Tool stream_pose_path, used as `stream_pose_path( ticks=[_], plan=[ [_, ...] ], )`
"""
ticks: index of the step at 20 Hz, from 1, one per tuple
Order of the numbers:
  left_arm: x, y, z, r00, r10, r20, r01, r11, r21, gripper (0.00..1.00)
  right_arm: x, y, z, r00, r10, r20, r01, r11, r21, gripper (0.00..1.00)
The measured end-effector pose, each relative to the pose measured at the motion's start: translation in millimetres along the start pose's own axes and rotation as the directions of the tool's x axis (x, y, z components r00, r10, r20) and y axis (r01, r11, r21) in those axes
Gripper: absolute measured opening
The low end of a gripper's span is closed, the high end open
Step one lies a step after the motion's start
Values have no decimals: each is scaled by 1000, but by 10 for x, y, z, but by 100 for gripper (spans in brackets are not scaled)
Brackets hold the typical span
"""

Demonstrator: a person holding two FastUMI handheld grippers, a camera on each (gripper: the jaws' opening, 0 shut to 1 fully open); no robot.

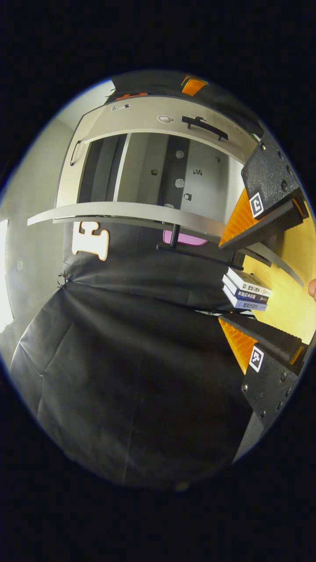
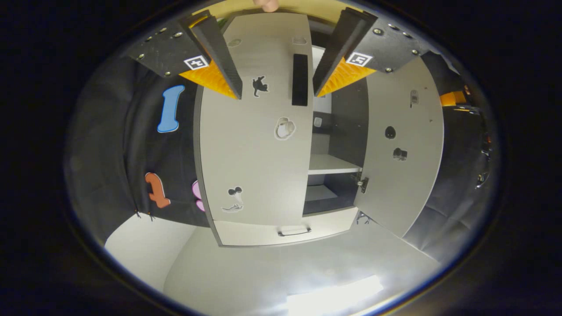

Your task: Grasp the bottle in the cabinet with the left hand and place it on the coaster, then close the right door with the right hand and the left door with the left hand.

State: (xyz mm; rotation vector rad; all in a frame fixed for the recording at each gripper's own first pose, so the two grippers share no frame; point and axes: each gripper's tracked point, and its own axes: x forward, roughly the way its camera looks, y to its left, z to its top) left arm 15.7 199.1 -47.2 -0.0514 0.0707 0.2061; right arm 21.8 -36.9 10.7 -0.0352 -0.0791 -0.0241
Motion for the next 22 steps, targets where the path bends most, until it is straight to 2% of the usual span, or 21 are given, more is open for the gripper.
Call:
stream_pose_path(
  ticks=[4,5,6,8,9,14,18,19,21,22],
  plan=[
    [8,-28,9,1000,-26,5,26,1000,13,90,66,64,-51,1000,14,-13,-14,1000,4,97],
    [8,-38,8,1000,-30,3,30,999,17,87,69,76,-67,1000,16,-16,-16,1000,5,93],
    [6,-43,11,999,-34,3,34,999,23,89,75,84,-76,1000,20,-19,-20,1000,8,98],
    [13,-43,4,999,-46,-2,46,998,32,92,81,128,-104,999,32,-28,-32,999,9,98],
    [8,-57,2,999,-52,-3,52,998,33,89,79,142,-114,999,36,-31,-36,999,7,98],
    [-30,-183,-21,996,-90,-2,90,996,13,89,71,208,-143,997,56,-43,-56,998,12,98],
    [-96,-397,-71,989,-150,-6,150,989,1,89,26,217,-146,997,61,-50,-61,998,6,98],
    [-107,-454,-77,987,-164,-6,164,987,-4,85,13,209,-143,997,59,-50,-59,998,5,97],
    [-119,-558,-110,982,-190,-13,190,982,-17,89,-24,181,-127,997,53,-49,-53,999,3,97],
    [-130,-594,-143,979,-201,-22,201,979,-18,85,-40,164,-119,998,48,-48,-48,999,1,98]
  ],
)
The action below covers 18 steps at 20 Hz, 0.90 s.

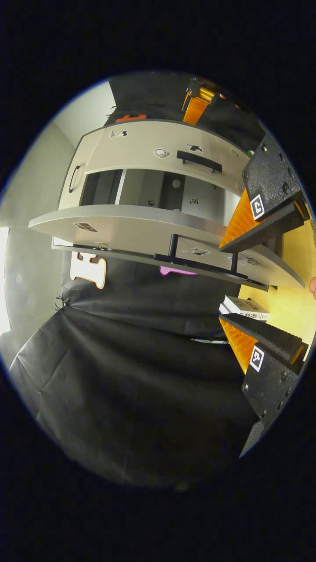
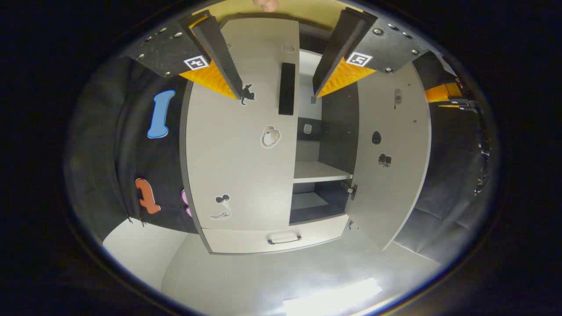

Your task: Grasp the bottle in the cabinet with the left hand and place it on the coaster, then close the right door with the right hand and the left door with the left hand.

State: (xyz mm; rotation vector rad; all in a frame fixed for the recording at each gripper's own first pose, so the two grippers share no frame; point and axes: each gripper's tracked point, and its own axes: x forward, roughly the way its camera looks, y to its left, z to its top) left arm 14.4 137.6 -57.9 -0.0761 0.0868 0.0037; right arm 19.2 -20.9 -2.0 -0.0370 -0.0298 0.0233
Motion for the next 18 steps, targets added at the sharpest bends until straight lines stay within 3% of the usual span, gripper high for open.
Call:
stream_pose_path(
  ticks=[1,4,5,13,14,17,18],
  plan=[
    [2,-33,-18,1000,-9,-5,9,1000,4,89,-18,-17,0,1000,-5,-1,5,1000,-3,98],
    [14,-131,-37,1000,-31,-6,31,999,7,85,-72,-60,-9,1000,-19,-7,19,1000,-10,98],
    [19,-180,-59,999,-44,-11,44,999,3,89,-81,-66,-5,1000,-22,-8,22,1000,-12,98],
    [99,-522,-116,989,-144,-25,144,990,2,89,-165,-130,-1,999,-51,-7,50,998,-34,98],
    [99,-553,-127,988,-155,-28,155,988,-1,89,-175,-150,0,998,-57,-7,57,998,-36,93],
    [132,-634,-179,983,-181,-36,181,983,-15,89,-185,-207,0,997,-73,-6,72,997,-37,98],
    [136,-668,-173,981,-189,-37,188,982,-15,89,-194,-222,3,997,-76,-6,76,996,-37,93]
  ],
)
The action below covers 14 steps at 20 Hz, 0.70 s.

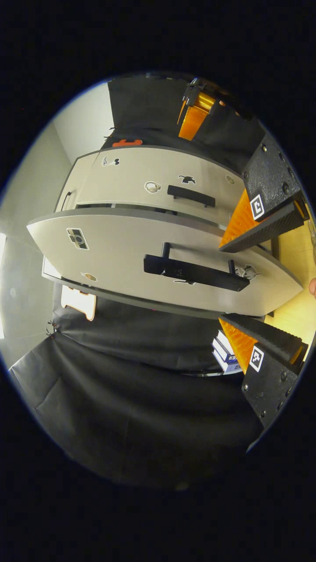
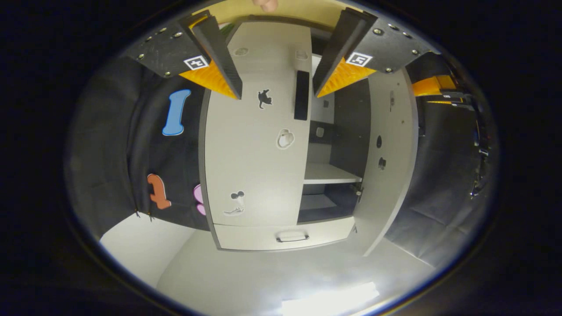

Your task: Grasp the bottle in the cabinet with the left hand and place it on the coaster, then close the right door with the right hand and the left door with the left hand.

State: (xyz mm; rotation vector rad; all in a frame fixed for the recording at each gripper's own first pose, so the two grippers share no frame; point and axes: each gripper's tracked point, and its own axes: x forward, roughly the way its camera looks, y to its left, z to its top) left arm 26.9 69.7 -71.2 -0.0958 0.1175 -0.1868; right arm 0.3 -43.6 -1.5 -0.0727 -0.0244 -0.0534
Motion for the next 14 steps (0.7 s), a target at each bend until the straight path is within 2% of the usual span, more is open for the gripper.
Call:
stream_pose_path(
  ticks=[2,9,14],
  plan=[
    [25,-65,-16,1000,-20,-6,20,1000,6,89,6,-25,2,1000,-5,0,5,1000,-3,98],
    [98,-383,-90,994,-103,-23,102,995,-15,89,-2,-96,-15,1000,-17,-4,17,1000,-5,98],
    [118,-427,-127,994,-107,-36,107,994,10,89,7,-126,-43,1000,-18,-12,18,1000,0,98]
  ],
)
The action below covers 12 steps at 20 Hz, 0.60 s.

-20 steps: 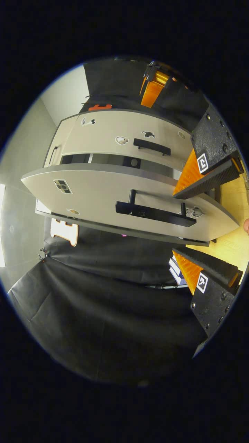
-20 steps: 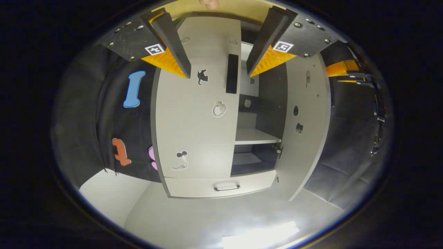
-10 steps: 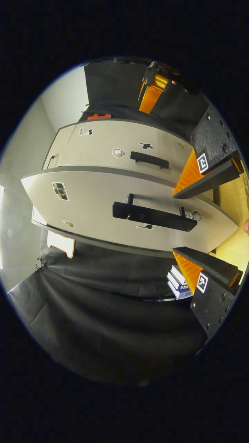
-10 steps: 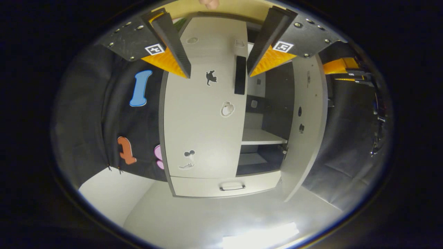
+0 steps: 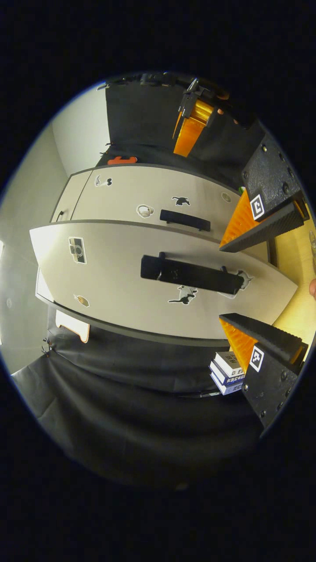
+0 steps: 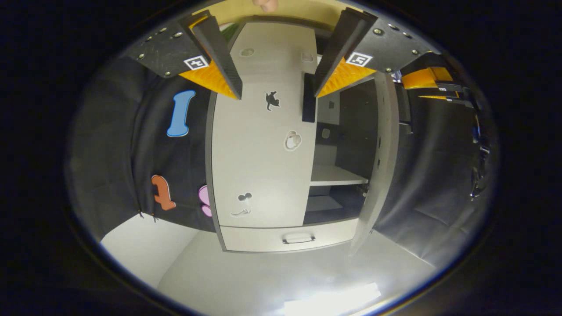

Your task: Grasp the bottle in the cabinet with the left hand and place it on the coaster, then close the right door with the right hand and the left door with the left hand.

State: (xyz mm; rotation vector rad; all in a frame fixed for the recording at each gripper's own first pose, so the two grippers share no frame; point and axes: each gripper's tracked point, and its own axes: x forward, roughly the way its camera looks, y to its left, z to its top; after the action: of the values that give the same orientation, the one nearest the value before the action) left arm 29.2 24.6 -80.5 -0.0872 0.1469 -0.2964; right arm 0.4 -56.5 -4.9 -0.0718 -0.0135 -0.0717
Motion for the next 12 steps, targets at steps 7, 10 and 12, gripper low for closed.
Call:
stream_pose_path(
  ticks=[7,10,12],
  plan=[
    [-20,8,63,1000,9,11,-9,1000,-1,89,22,37,2,1000,16,1,-16,1000,5,98],
    [-27,-3,79,1000,12,14,-12,1000,2,89,17,41,-10,1000,20,0,-20,1000,1,98],
    [-37,-27,97,1000,10,15,-10,1000,4,89,0,39,-12,1000,19,-1,-19,1000,0,93]
  ],
)
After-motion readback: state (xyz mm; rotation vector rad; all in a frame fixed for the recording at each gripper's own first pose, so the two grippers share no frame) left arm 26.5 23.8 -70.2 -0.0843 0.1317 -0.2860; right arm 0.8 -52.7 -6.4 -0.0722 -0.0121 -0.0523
